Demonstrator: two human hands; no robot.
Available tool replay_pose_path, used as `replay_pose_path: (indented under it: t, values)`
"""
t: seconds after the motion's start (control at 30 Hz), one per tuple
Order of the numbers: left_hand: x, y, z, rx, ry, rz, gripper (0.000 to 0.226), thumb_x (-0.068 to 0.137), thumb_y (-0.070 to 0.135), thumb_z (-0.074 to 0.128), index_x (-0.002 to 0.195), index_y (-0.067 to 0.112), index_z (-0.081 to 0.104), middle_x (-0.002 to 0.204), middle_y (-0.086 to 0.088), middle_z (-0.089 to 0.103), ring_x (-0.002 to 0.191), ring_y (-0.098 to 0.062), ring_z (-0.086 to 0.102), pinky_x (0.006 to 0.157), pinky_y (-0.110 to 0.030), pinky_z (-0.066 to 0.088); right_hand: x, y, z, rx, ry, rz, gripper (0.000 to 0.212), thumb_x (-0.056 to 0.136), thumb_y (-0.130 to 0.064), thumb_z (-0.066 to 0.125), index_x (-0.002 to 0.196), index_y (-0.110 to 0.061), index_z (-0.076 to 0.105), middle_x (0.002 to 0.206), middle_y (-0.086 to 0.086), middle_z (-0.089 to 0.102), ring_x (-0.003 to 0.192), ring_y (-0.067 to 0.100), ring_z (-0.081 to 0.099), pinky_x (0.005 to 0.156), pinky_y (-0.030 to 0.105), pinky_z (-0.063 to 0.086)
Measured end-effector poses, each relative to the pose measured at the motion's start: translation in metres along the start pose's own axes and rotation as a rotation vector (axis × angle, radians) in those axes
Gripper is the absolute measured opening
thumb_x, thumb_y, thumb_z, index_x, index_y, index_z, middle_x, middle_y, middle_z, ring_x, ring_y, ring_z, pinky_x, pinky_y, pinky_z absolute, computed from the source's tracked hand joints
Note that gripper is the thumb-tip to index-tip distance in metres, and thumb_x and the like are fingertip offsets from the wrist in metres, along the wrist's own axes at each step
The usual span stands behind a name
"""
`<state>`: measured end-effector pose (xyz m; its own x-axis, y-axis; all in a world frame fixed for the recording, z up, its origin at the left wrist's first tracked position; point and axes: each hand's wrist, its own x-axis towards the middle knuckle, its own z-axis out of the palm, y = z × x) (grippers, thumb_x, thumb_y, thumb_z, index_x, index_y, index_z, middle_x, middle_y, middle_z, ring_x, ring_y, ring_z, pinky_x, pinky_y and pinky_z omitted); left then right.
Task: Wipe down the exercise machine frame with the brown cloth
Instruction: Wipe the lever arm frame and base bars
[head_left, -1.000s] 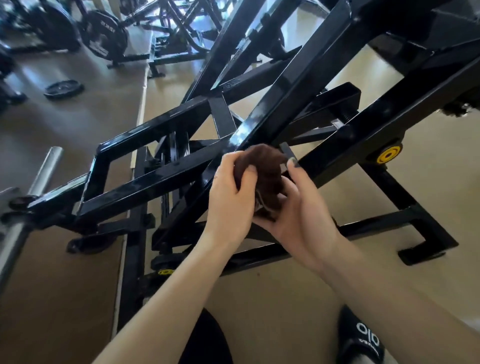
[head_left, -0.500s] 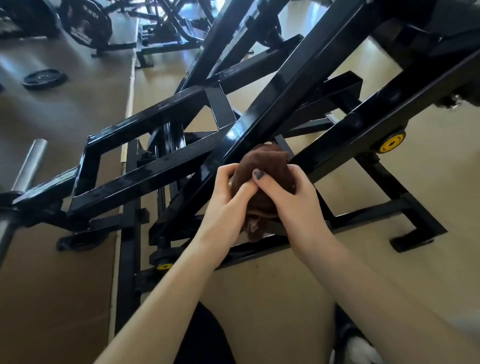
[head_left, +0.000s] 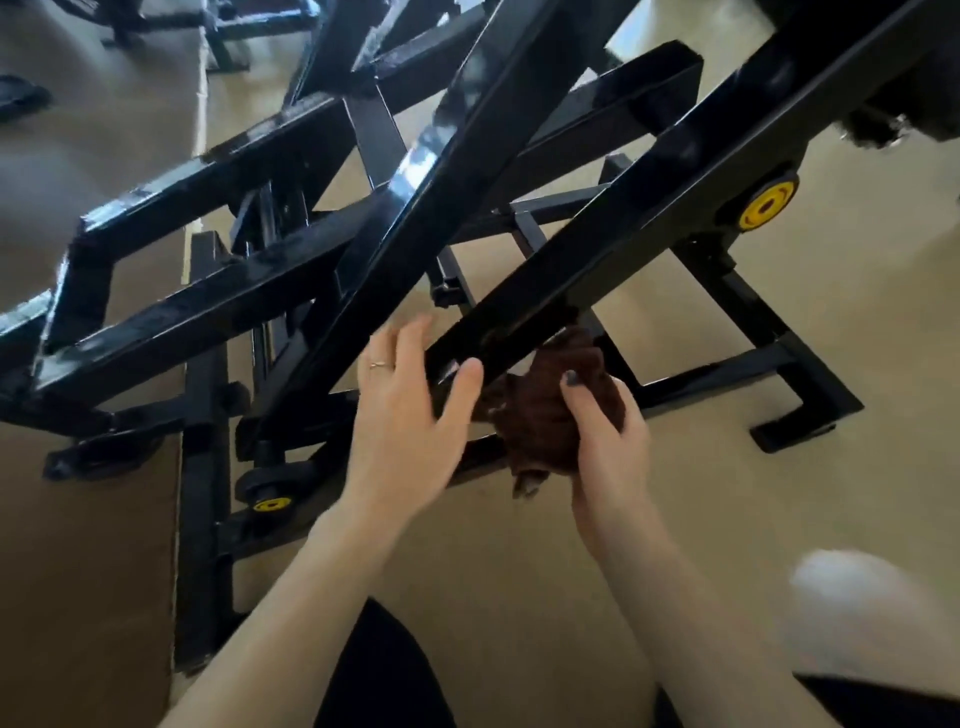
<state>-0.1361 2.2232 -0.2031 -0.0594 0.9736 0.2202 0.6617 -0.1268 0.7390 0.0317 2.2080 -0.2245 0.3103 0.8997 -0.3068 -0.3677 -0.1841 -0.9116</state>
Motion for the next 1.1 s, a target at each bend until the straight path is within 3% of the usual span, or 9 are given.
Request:
replay_pose_path:
  t: [0.1, 0.17, 0.23, 0.37, 0.63, 0.8, 0.97, 1.1]
  values:
    - [0.007, -0.016, 0.027, 0.163, -0.086, -0.002, 0.093, 0.089, 0.06, 0.065, 0.159, 0.018, 0.023, 0.159, -0.008, 0.033, 0.148, -0.026, 0.029, 0.122, -0.041, 0.029, 0.031, 0.024, -0.025, -0.138, 0.069, -0.083, 0.008, 0.096, -0.033, 0.069, 0.103, -0.037, 0.07, 0.1, -0.009, 0.076, 0.102, 0.016, 0.073, 0.083, 0.035, 0.06]
    - [0.008, -0.022, 0.045, 0.215, -0.039, -0.006, 0.092, 0.091, 0.059, 0.063, 0.16, 0.013, 0.023, 0.156, -0.013, 0.038, 0.146, -0.032, 0.034, 0.12, -0.052, 0.032, 0.053, 0.036, -0.025, -0.248, -0.006, -0.106, 0.006, 0.096, -0.037, 0.07, 0.101, -0.04, 0.07, 0.099, -0.013, 0.075, 0.101, 0.011, 0.072, 0.085, 0.035, 0.062]
    - [0.009, -0.031, 0.059, 0.223, 0.111, 0.042, 0.078, 0.097, 0.057, 0.052, 0.157, 0.01, 0.032, 0.147, -0.016, 0.048, 0.137, -0.035, 0.044, 0.113, -0.056, 0.038, 0.072, 0.049, -0.011, -0.326, -0.135, -0.158, 0.016, 0.095, -0.048, 0.067, 0.105, -0.035, 0.07, 0.102, -0.008, 0.074, 0.101, 0.01, 0.071, 0.089, 0.041, 0.062]
    - [0.008, -0.041, 0.078, 0.261, 0.297, 0.089, 0.064, 0.106, 0.051, 0.041, 0.154, 0.01, 0.037, 0.142, -0.013, 0.054, 0.132, -0.031, 0.052, 0.107, -0.056, 0.044, 0.093, 0.07, 0.01, -0.403, -0.248, -0.31, 0.03, 0.101, -0.055, 0.054, 0.099, -0.028, 0.068, 0.104, -0.002, 0.071, 0.106, 0.02, 0.066, 0.094, 0.048, 0.057]
    - [0.015, -0.036, 0.099, 0.33, 0.514, 0.031, 0.071, 0.102, 0.064, 0.032, 0.147, 0.011, 0.048, 0.132, -0.01, 0.061, 0.111, -0.027, 0.063, 0.084, -0.051, 0.055, 0.112, 0.084, 0.003, -0.458, -0.239, -0.41, 0.016, 0.101, -0.034, 0.059, 0.093, -0.023, 0.067, 0.097, -0.004, 0.068, 0.101, 0.017, 0.064, 0.091, 0.04, 0.057]
    - [0.016, -0.044, 0.103, 0.322, 0.584, 0.078, 0.067, 0.103, 0.062, 0.031, 0.145, 0.013, 0.05, 0.123, -0.007, 0.064, 0.105, -0.022, 0.064, 0.08, -0.047, 0.055, 0.166, 0.101, -0.038, -0.472, -0.033, -0.203, 0.02, 0.095, -0.037, 0.062, 0.082, -0.025, 0.07, 0.082, -0.008, 0.072, 0.083, 0.007, 0.068, 0.077, 0.03, 0.053]
    - [0.017, -0.049, 0.101, 0.332, 0.602, 0.125, 0.064, 0.102, 0.058, 0.037, 0.144, 0.013, 0.054, 0.117, -0.007, 0.067, 0.099, -0.022, 0.066, 0.077, -0.044, 0.055, 0.219, 0.112, -0.077, -0.628, 0.133, 0.01, 0.017, 0.098, -0.032, 0.065, 0.084, -0.024, 0.068, 0.1, 0.011, 0.074, 0.098, 0.031, 0.068, 0.098, 0.047, 0.054]
    - [0.02, -0.05, 0.104, 0.35, 0.659, 0.141, 0.067, 0.101, 0.061, 0.032, 0.14, 0.012, 0.057, 0.117, -0.006, 0.068, 0.098, -0.021, 0.066, 0.074, -0.041, 0.056, 0.209, 0.108, -0.063, -0.635, 0.111, -0.043, 0.017, 0.098, -0.036, 0.063, 0.108, -0.023, 0.068, 0.103, 0.003, 0.072, 0.097, 0.023, 0.069, 0.089, 0.046, 0.058]
